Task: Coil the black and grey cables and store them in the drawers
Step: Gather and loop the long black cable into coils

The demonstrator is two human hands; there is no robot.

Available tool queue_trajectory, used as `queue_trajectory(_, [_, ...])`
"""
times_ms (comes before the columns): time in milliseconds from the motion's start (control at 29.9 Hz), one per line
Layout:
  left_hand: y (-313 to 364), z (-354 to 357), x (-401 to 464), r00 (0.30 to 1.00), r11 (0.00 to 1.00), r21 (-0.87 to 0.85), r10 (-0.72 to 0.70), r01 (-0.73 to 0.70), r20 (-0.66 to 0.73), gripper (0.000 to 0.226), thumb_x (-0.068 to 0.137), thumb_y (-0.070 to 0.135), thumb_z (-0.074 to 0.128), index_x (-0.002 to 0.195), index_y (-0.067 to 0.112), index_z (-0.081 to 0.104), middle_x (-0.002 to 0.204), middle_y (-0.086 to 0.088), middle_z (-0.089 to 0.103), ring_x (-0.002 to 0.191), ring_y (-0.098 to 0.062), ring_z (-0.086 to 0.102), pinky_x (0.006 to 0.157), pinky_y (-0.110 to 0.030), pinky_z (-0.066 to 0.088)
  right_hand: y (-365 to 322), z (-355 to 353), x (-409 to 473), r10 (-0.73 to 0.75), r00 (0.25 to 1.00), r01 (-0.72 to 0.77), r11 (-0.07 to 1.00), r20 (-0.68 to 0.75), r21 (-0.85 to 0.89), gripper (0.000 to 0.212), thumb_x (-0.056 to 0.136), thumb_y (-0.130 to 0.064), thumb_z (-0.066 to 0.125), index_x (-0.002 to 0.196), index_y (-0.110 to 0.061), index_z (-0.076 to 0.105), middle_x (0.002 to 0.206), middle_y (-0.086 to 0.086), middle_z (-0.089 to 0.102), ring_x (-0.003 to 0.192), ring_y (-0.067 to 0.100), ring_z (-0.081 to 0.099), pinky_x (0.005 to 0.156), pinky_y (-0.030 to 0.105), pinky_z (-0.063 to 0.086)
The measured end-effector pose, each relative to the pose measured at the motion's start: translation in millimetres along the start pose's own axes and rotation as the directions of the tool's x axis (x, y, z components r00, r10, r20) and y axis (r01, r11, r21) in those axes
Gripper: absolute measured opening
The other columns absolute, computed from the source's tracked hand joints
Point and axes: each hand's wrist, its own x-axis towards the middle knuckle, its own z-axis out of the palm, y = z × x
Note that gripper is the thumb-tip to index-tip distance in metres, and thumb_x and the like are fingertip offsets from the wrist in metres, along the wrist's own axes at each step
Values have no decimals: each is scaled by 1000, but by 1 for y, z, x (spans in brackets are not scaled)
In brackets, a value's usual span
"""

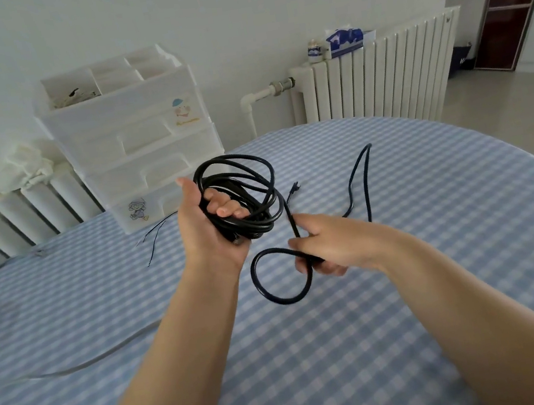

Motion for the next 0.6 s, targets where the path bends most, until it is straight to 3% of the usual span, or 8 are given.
queue_trajectory(134, [-7, 3, -4, 999, 998, 41, 53, -52, -4, 48, 92, 60, 46, 65, 21, 39, 48, 11, 29, 37, -4, 31, 42, -17, 33, -1, 7, -1, 1, 996, 7, 996, 90, -84, 17, 102, -26, 41, 115, -15, 43, 83, 0, 69, 48, 11, 37, 45, 22, 33])
queue_trajectory(267, [-21, 6, -9, 996, 991, 100, 82, -84, 19, 48, 91, 61, 45, 66, 21, 38, 50, 10, 30, 39, -4, 31, 42, -18, 34, -1, 8, 2, 17, 999, -4, 971, 52, -237, 17, 99, -19, 41, 105, -8, 51, 74, -5, 69, 50, 10, 45, 48, 24, 35])
queue_trajectory(401, [-10, 5, -6, 985, 997, 72, 25, -38, 169, 48, 95, 58, 40, 64, 21, 37, 42, 11, 28, 33, -3, 30, 40, -16, 30, -5, 4, 5, 21, 996, -35, 988, -92, -150, 18, 95, -8, 36, 97, -5, 54, 66, 1, 62, 42, 9, 41, 40, 22, 28])
queue_trajectory(501, [6, 6, -6, 972, 995, 96, 9, -32, 235, 48, 96, 56, 40, 63, 21, 39, 39, 10, 28, 30, -4, 29, 39, -16, 30, -4, -5, 3, 46, 986, -65, 992, -163, -112, 28, 94, -8, 34, 113, 0, 54, 76, 14, 54, 46, 12, 34, 42, 24, 22])
queue_trajectory(601, [11, 8, -7, 977, 987, 130, 64, -92, 204, 48, 95, 56, 41, 63, 21, 39, 41, 11, 26, 32, -5, 27, 39, -17, 29, -5, -9, -7, 30, 997, -37, 995, -75, -93, 38, 96, -11, 36, 130, -13, 52, 67, 6, 52, 45, 9, 32, 45, 24, 22])
